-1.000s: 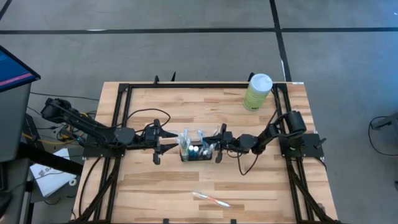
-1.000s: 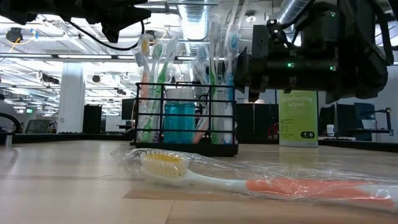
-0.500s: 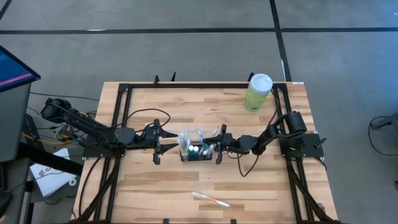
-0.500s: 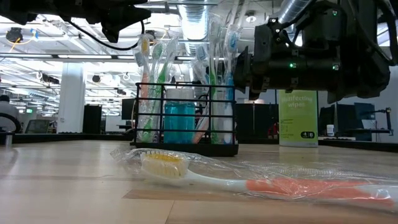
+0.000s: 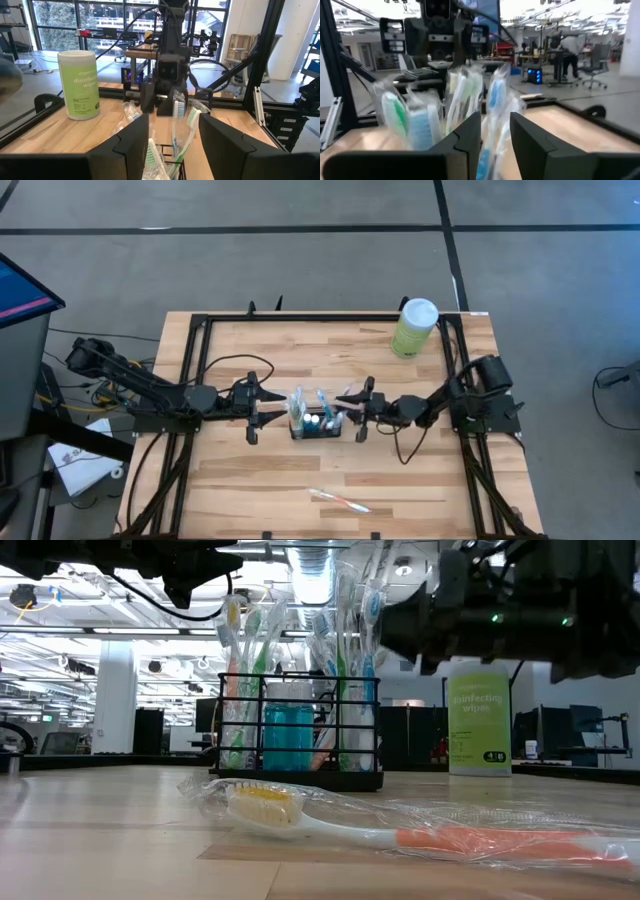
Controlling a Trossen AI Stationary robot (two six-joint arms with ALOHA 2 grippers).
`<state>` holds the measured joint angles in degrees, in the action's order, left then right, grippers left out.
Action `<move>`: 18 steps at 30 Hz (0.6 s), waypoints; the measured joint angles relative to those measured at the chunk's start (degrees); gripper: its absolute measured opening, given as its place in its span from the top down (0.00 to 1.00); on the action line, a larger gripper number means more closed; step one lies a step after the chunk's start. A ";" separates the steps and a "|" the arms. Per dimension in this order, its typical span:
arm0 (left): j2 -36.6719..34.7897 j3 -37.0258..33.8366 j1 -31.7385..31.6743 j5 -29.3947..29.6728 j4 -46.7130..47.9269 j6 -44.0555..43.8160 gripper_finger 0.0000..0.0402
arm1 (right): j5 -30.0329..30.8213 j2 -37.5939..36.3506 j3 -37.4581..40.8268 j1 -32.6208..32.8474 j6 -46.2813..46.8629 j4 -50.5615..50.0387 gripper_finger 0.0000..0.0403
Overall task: Pick & Place toothbrushing station
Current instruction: Put the orange toothbrush into the mesh
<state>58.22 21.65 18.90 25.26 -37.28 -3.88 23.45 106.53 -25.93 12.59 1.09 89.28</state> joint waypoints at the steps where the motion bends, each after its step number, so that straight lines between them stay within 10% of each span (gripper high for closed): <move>1: 0.00 0.00 0.00 0.00 0.00 0.00 0.58 | 0.38 -1.00 0.48 0.37 -0.60 -0.14 0.76; 18: 0.00 0.00 0.00 0.00 0.00 0.00 0.58 | -0.89 -17.42 4.61 8.35 -1.93 -10.93 0.77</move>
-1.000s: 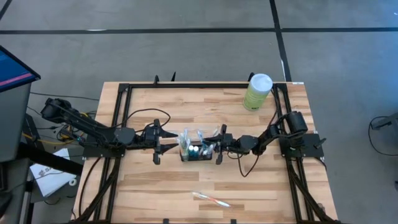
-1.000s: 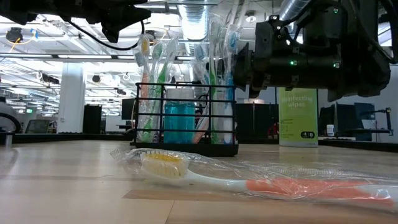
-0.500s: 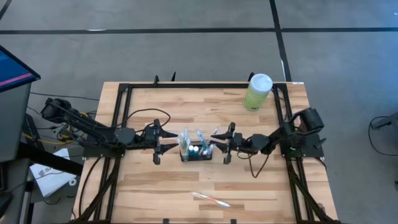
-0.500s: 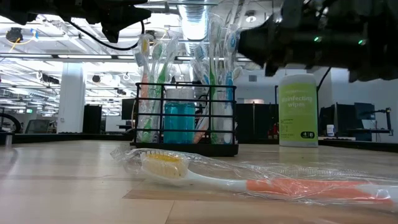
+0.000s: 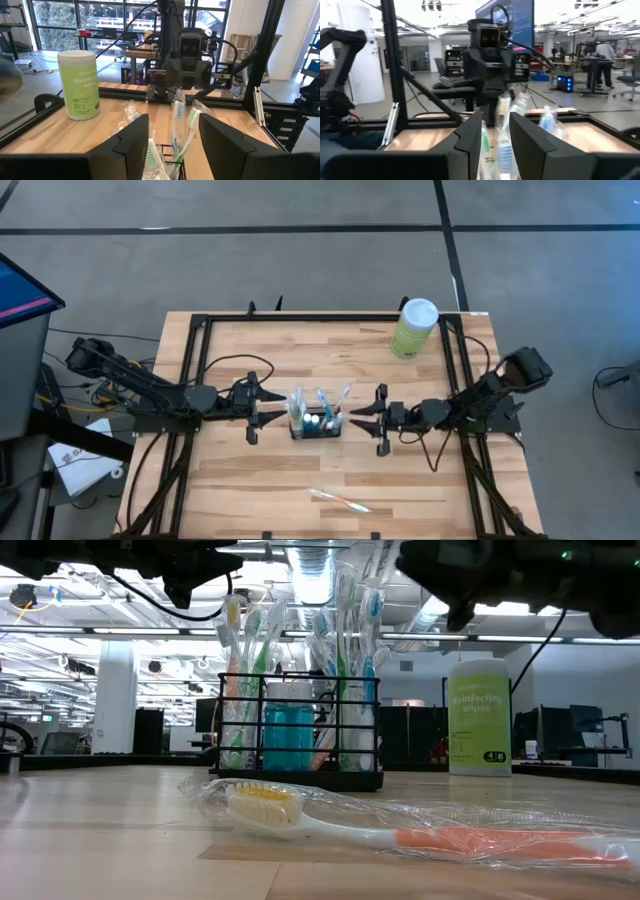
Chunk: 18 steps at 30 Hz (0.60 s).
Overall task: Pick & Place toothbrushing station
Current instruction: Put the orange toothbrush into the mesh
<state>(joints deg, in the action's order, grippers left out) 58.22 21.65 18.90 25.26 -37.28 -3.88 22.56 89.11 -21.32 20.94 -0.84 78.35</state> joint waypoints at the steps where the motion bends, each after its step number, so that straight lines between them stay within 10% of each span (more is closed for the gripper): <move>1: 0.00 0.00 0.00 0.00 -0.01 0.00 0.58 | 0.01 -0.66 0.00 0.62 -0.46 -0.61 0.77; 9: 0.00 0.00 0.00 0.00 -0.02 0.00 0.58 | -12.21 -2.17 -4.23 3.51 6.29 -7.79 0.77; 18: 0.00 0.00 -0.02 -0.01 -0.02 0.00 0.58 | -22.92 0.10 -18.41 8.36 14.87 -43.27 0.77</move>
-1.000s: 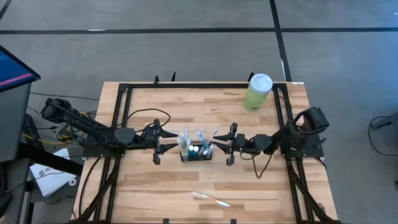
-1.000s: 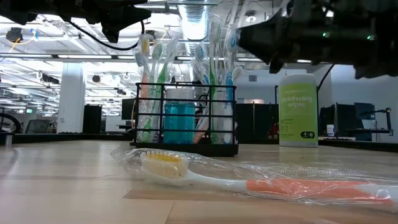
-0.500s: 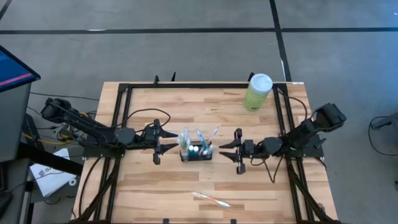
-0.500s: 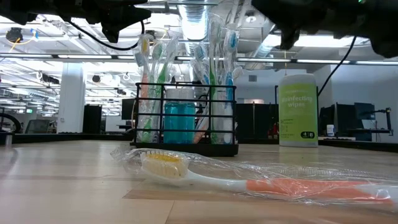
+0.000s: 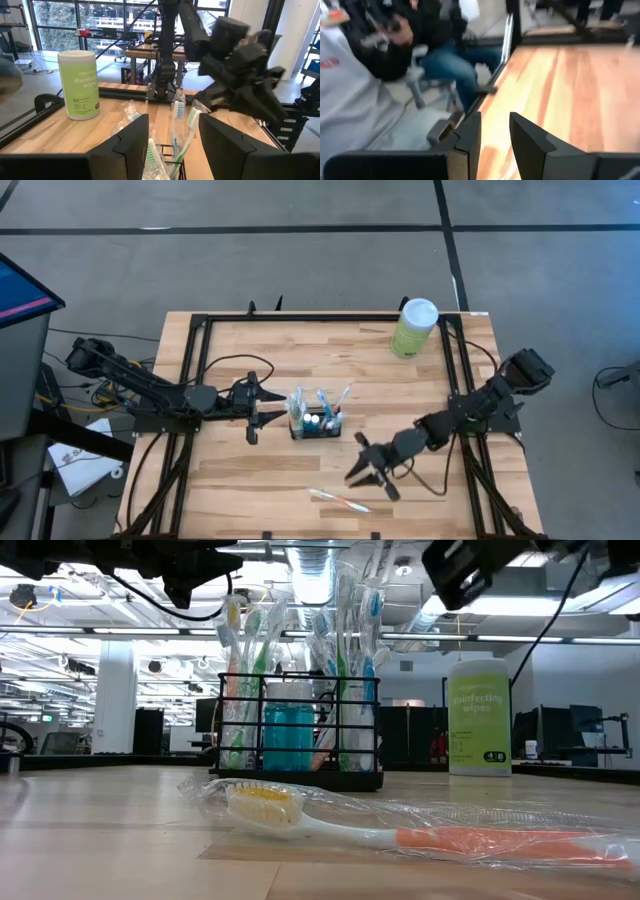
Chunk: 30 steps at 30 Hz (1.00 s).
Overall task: Pick & Place toothbrushing station
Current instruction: Put the orange toothbrush into the mesh
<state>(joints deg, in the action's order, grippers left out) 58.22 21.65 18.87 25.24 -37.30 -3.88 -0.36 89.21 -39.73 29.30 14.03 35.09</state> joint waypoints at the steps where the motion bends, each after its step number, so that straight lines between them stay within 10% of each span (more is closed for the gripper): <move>1: 0.00 0.00 0.01 0.01 0.00 -0.02 0.58 | 0.37 0.22 -1.46 0.62 0.03 -3.29 0.77; 30: 0.02 0.00 0.01 0.01 -0.03 0.00 0.58 | 3.00 19.94 -26.85 2.03 7.47 -40.35 0.77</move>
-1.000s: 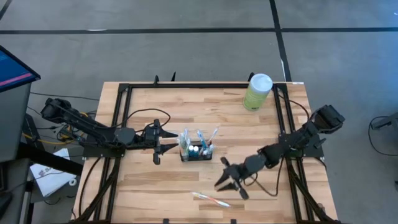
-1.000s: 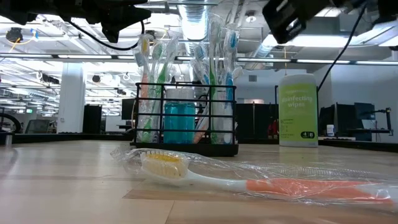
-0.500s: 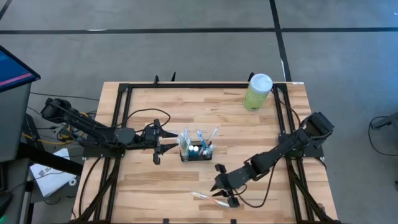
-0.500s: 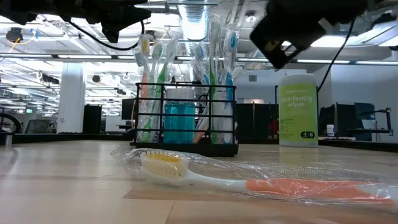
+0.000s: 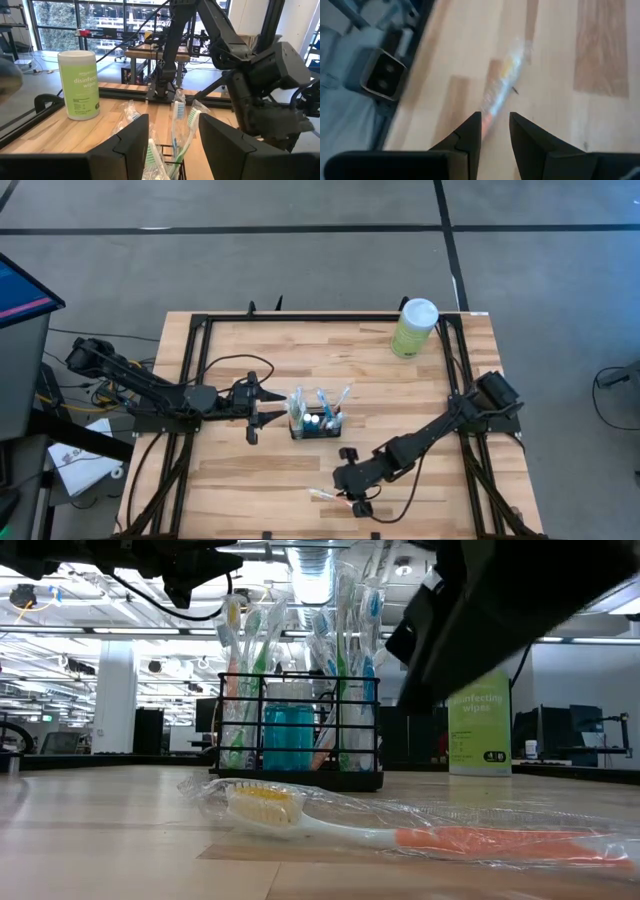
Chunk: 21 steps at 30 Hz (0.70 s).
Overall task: Pick & Place toothbrushing station
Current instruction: Put the orange toothbrush into the mesh
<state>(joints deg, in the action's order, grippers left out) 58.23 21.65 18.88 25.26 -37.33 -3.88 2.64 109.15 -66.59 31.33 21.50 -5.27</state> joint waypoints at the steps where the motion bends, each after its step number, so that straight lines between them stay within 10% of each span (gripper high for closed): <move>1: -0.02 0.00 -0.01 0.00 -0.01 0.00 0.58 | -0.01 0.06 0.00 -0.02 0.02 -0.69 0.77; 21: 0.01 0.02 0.00 0.00 -0.03 0.00 0.58 | -2.85 4.45 -0.15 -1.13 0.91 6.03 0.62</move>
<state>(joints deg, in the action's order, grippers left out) 58.24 21.67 18.88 25.26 -37.36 -3.88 -0.22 113.60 -66.74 30.20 22.41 0.77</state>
